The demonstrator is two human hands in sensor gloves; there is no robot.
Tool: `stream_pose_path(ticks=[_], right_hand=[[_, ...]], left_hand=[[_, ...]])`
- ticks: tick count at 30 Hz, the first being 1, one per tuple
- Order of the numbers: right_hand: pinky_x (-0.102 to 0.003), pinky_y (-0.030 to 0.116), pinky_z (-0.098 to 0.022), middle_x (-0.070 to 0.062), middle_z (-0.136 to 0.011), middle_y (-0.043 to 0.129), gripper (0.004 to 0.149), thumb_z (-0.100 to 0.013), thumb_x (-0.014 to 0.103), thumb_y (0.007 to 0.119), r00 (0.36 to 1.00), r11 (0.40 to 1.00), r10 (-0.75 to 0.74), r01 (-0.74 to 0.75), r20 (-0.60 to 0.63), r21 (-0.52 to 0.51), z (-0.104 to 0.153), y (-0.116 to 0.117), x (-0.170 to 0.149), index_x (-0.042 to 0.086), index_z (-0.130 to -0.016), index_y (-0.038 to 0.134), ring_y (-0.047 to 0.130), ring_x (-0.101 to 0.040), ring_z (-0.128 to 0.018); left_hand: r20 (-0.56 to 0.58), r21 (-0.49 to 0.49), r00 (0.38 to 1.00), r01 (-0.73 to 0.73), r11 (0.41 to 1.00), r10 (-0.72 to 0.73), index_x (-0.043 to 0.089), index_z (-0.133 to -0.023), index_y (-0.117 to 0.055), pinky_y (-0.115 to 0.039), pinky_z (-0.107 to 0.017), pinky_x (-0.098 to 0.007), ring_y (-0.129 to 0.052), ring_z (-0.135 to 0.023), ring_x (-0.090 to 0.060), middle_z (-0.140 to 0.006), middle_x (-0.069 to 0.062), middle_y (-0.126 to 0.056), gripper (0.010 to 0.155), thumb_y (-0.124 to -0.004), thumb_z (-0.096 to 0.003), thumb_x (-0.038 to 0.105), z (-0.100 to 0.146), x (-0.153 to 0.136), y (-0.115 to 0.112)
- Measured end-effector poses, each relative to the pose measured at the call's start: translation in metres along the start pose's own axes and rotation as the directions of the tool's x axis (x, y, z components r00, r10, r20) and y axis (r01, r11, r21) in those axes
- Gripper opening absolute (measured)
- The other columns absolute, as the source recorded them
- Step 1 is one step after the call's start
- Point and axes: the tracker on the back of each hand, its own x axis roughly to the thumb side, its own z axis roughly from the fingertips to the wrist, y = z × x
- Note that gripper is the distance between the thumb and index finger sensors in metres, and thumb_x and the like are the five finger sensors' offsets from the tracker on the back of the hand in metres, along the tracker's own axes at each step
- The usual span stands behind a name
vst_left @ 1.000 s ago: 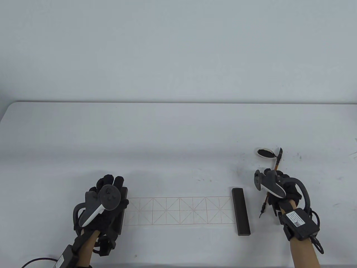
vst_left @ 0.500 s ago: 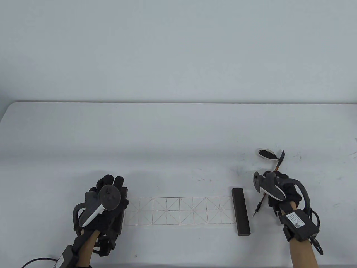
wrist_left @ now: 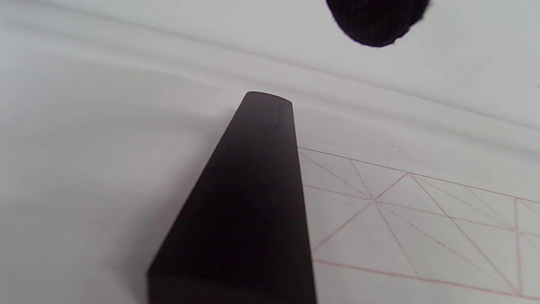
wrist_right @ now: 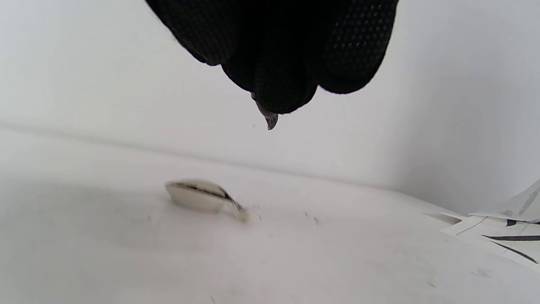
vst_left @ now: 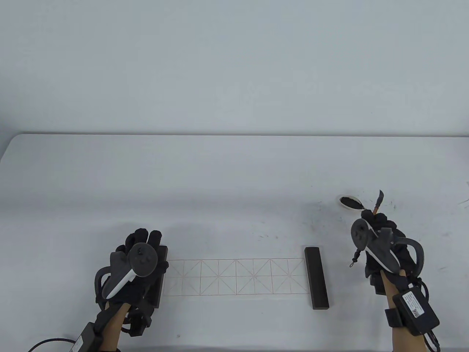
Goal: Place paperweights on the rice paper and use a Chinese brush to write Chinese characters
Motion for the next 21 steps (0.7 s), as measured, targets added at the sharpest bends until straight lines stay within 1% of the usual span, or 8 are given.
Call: stream_pose_path(ticks=[2,3,5,9,12,16,18,21], right_hand=[[-0.038,0.078,-0.052,-0.009,-0.093,0.073,0.044,-0.057,0.022,0.071,0.989,0.99,-0.142,0.141,-0.034,-0.029,0.002,-0.026,-0.008,0.03,-0.096,0.053,0.085,-0.024,-0.074],[-0.038,0.078,-0.052,-0.009,-0.093,0.073,0.044,-0.057,0.022,0.071,0.981,0.982,-0.189,0.187,-0.044,-0.035,0.002,-0.035,-0.01,0.03,-0.097,0.053,0.086,-0.025,-0.074],[-0.038,0.079,-0.051,-0.01,-0.092,0.074,0.044,-0.057,0.024,0.071,0.946,0.948,-0.316,0.313,-0.066,-0.053,0.004,-0.058,-0.017,0.029,-0.097,0.053,0.086,-0.025,-0.073],[-0.038,0.08,-0.049,-0.012,-0.09,0.077,0.046,-0.057,0.026,0.071,0.88,0.883,-0.469,0.466,-0.077,-0.054,0.005,-0.083,-0.026,0.023,-0.1,0.052,0.088,-0.026,-0.07],[-0.038,0.081,-0.047,-0.013,-0.087,0.08,0.049,-0.056,0.033,0.071,0.85,0.852,-0.524,0.521,-0.061,-0.049,0.007,-0.092,-0.03,0.019,-0.1,0.054,0.09,-0.026,-0.067],[-0.035,0.085,-0.04,-0.013,-0.078,0.087,0.048,-0.056,0.035,0.07,0.825,0.82,-0.565,0.559,-0.018,-0.124,0.014,-0.099,-0.031,0.013,-0.097,0.058,0.096,-0.025,-0.058],[-0.033,0.086,-0.036,-0.011,-0.072,0.091,0.045,-0.057,0.036,0.068,0.84,0.825,-0.542,0.536,0.02,-0.179,0.021,-0.101,-0.027,0.013,-0.095,0.062,0.099,-0.023,-0.051],[-0.029,0.087,-0.031,-0.008,-0.066,0.095,0.043,-0.055,0.039,0.071,0.864,0.837,-0.501,0.499,0.053,-0.224,0.026,-0.101,-0.02,0.015,-0.09,0.067,0.1,-0.02,-0.045]], left_hand=[[0.001,0.002,1.0,0.0,1.0,0.0,0.04,-0.117,-0.007,-0.013,-0.086,-0.052,-0.011,-0.121,-0.035,-0.127,-0.004,-0.004,0.084,-0.06,-0.0525,0.053,0.0,0.0,0.0],[0.001,0.004,1.0,-0.001,1.0,0.001,0.04,-0.117,-0.007,-0.013,-0.086,-0.052,-0.011,-0.121,-0.035,-0.127,-0.004,-0.004,0.084,-0.06,-0.0525,0.053,0.0,-0.001,0.0],[0.0,0.005,1.0,-0.004,1.0,0.004,0.04,-0.117,-0.007,-0.014,-0.086,-0.052,-0.011,-0.121,-0.035,-0.127,-0.004,-0.004,0.084,-0.06,-0.0525,0.053,0.0,-0.001,0.0],[-0.002,0.008,1.0,-0.009,1.0,0.009,0.04,-0.117,-0.007,-0.013,-0.086,-0.052,-0.011,-0.121,-0.035,-0.127,-0.004,-0.004,0.084,-0.06,-0.0525,0.053,0.0,-0.002,0.0],[-0.002,0.01,1.0,-0.01,1.0,0.01,0.04,-0.117,-0.007,-0.014,-0.086,-0.052,-0.012,-0.121,-0.035,-0.127,-0.004,-0.004,0.084,-0.06,-0.0525,0.053,0.0,-0.003,0.0],[0.003,0.011,1.0,-0.007,1.0,0.007,0.04,-0.117,-0.007,-0.014,-0.086,-0.052,-0.012,-0.121,-0.035,-0.127,-0.004,-0.004,0.084,-0.06,-0.0525,0.053,0.0,-0.003,0.0],[0.005,0.01,1.0,-0.004,1.0,0.004,0.04,-0.117,-0.007,-0.014,-0.086,-0.052,-0.012,-0.121,-0.035,-0.127,-0.004,-0.004,0.084,-0.06,-0.0525,0.053,-0.001,-0.003,-0.001],[0.006,0.006,1.0,-0.003,1.0,0.003,0.04,-0.117,-0.007,-0.014,-0.086,-0.052,-0.012,-0.121,-0.035,-0.127,-0.004,-0.004,0.084,-0.06,-0.0525,0.053,-0.001,-0.002,-0.001]])
